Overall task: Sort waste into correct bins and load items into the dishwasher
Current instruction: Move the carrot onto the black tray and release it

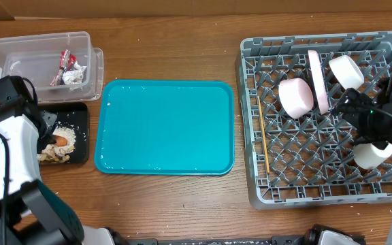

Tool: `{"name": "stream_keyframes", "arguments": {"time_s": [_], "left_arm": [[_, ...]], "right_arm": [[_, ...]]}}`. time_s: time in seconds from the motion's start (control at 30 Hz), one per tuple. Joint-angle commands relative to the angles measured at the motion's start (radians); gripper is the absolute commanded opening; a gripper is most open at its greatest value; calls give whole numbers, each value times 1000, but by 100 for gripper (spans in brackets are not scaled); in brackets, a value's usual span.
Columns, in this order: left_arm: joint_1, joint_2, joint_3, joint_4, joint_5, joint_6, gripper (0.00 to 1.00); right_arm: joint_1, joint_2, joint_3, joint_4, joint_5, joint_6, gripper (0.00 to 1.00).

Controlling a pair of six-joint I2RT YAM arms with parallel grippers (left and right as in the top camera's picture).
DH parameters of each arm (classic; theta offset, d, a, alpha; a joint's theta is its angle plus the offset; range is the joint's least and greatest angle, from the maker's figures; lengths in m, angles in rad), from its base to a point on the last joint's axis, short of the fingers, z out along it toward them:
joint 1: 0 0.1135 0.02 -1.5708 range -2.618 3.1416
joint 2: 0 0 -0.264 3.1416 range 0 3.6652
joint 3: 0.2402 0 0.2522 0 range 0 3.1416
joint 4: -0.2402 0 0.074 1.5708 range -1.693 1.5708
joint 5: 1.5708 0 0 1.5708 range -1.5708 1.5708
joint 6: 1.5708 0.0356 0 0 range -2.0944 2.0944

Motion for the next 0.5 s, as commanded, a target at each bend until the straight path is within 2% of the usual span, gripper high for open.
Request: {"name": "stream_keyframes", "arguments": {"time_s": [0.0, 0.17, 0.47], "left_arm": [[14, 70, 16, 10, -48, 16, 22], [15, 135, 16, 38, -48, 19, 29], [15, 168, 17, 51, -47, 19, 34]], "right_arm": [[-3, -2, 11, 6, -2, -4, 97], [-3, -2, 11, 5, -2, -4, 97], [-3, -2, 11, 5, -2, -4, 97]]}}
